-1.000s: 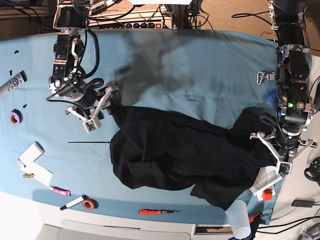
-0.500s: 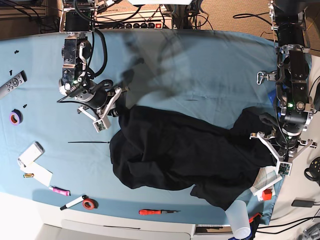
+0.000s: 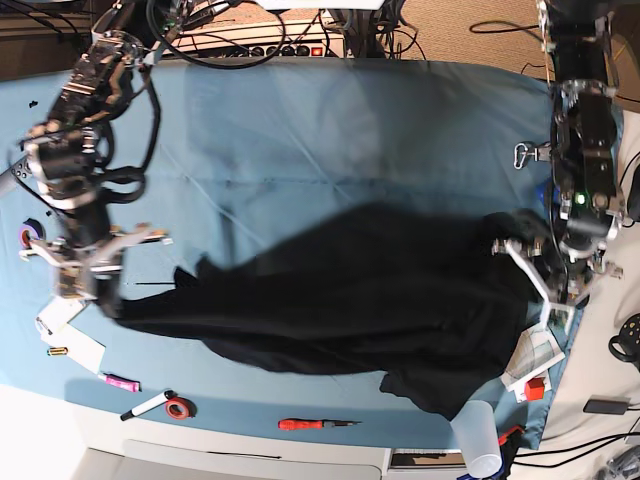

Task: Layout the t-shirt on the table in an organized manner, then fold the t-shirt properly
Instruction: 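Lift the shirt with both grippers and swing it up off the table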

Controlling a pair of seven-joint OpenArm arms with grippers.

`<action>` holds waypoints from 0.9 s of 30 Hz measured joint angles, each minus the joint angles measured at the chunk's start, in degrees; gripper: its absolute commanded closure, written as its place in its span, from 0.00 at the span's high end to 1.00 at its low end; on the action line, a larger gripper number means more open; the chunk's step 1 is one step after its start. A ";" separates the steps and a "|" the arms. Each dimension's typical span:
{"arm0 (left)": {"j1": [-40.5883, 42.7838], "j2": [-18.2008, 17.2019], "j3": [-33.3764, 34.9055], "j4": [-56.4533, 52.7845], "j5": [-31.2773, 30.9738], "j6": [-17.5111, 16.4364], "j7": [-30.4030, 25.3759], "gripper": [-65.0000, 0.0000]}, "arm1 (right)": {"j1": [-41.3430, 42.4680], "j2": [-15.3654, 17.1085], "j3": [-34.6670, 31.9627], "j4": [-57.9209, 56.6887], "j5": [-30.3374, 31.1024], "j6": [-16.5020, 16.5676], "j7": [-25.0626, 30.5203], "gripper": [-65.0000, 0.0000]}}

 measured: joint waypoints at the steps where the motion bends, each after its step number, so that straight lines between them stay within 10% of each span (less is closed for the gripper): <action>1: 1.36 0.02 0.02 1.25 -0.04 0.07 0.76 0.00 | 0.20 -0.04 1.97 0.02 1.16 0.00 -0.04 0.00; 15: 17.62 -0.02 0.00 23.78 4.09 0.72 -5.77 0.00 | 0.00 0.20 27.56 0.17 18.60 4.28 -5.88 0.00; 27: -6.08 0.04 0.11 -1.49 -9.90 -8.22 -15.54 0.00 | 5.90 13.60 13.40 -19.96 11.74 4.15 3.15 0.00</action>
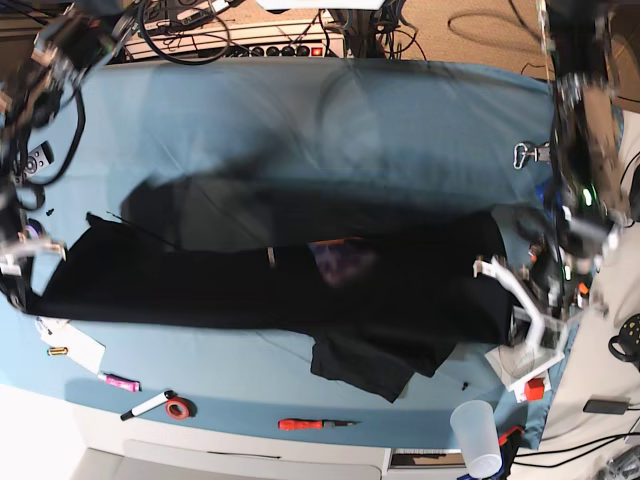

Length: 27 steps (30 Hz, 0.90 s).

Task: Layout the t-shirt on the table in an organized manner, then fold the t-shirt properly
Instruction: 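Lift the shirt with both grippers and swing it up off the table, then lower the shirt and regrasp its edge with the left gripper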

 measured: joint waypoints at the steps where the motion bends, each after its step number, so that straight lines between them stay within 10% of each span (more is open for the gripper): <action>1: -2.75 0.07 0.07 -3.13 -1.79 -1.25 -0.44 0.00 | 2.47 0.92 -2.01 -3.93 -0.42 -0.09 0.72 0.00; 7: -22.71 2.75 0.13 -26.10 -4.50 -7.96 -6.32 0.00 | 24.68 5.05 -12.85 -28.72 -1.31 0.20 3.37 0.00; 17: -59.41 2.78 0.13 -52.06 -4.96 -9.40 -2.34 0.00 | 62.66 9.33 -22.67 -46.14 -1.51 0.13 3.93 0.00; 27: -56.50 1.05 -0.15 -51.91 -15.65 -10.21 18.80 0.00 | 58.58 9.81 -22.45 -46.03 4.28 0.59 -6.75 0.00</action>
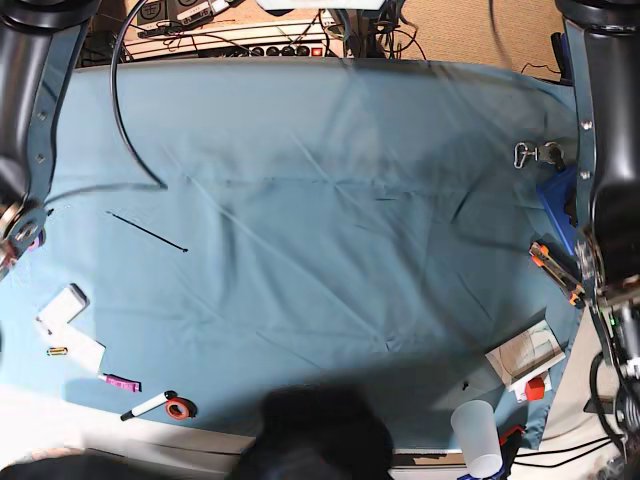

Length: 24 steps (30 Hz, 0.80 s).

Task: Layout the t-shirt on the table in an organized manner, then fold the t-shirt properly
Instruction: 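Lower the shirt and regrasp its edge with the left gripper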

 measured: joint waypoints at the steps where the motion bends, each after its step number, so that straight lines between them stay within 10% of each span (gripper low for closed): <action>1: 1.42 -0.31 0.00 0.46 -2.01 0.02 1.22 0.00 | -1.75 -0.07 -0.07 0.26 0.09 0.33 -0.59 0.00; 14: 24.41 1.14 -0.07 6.03 -12.20 -2.99 7.56 0.00 | -29.88 -1.68 3.37 8.68 7.65 2.03 -8.31 0.00; 19: 32.06 11.10 -0.02 5.88 -11.21 -6.69 -0.09 0.00 | -36.28 -2.12 10.27 8.94 7.74 2.19 -7.82 0.00; 24: 34.16 21.33 -0.04 5.79 3.45 -9.25 -13.79 0.00 | -41.99 -2.40 16.41 8.87 7.63 4.20 -8.98 0.00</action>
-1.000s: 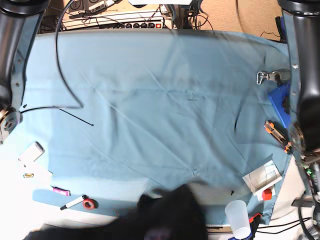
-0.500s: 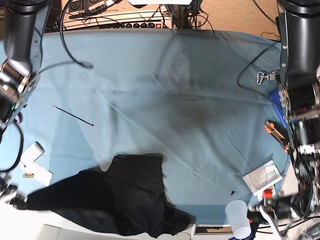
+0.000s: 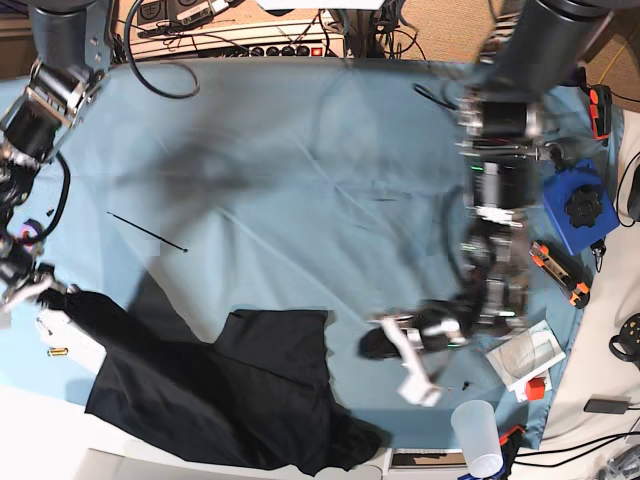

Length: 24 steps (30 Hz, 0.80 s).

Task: Layout the t-shirt on the table in an organized manner, then fold the t-shirt properly
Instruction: 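Lower the shirt and regrasp its edge with the left gripper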

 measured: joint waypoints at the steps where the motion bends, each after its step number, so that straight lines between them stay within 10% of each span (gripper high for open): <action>1: -0.26 1.33 0.02 -0.04 2.73 -0.09 -1.92 0.00 | -0.87 -0.07 0.35 0.00 0.11 0.15 -0.22 0.00; 5: -1.16 3.56 4.46 0.07 13.53 0.09 -8.98 0.05 | -4.76 -0.17 0.42 0.02 1.70 0.15 -0.57 0.00; 10: -0.55 3.45 18.78 -0.02 24.98 6.78 -15.80 0.52 | -6.91 -0.15 0.48 0.00 2.08 0.39 -0.76 0.00; 17: -0.50 3.61 35.60 -5.27 36.98 24.41 -23.69 0.52 | -7.19 -0.15 0.46 0.02 2.78 0.42 -2.08 0.00; 24: -0.57 3.43 37.27 -12.87 41.59 24.57 -29.18 0.52 | -7.21 -0.15 0.48 0.02 2.86 0.37 -2.10 0.00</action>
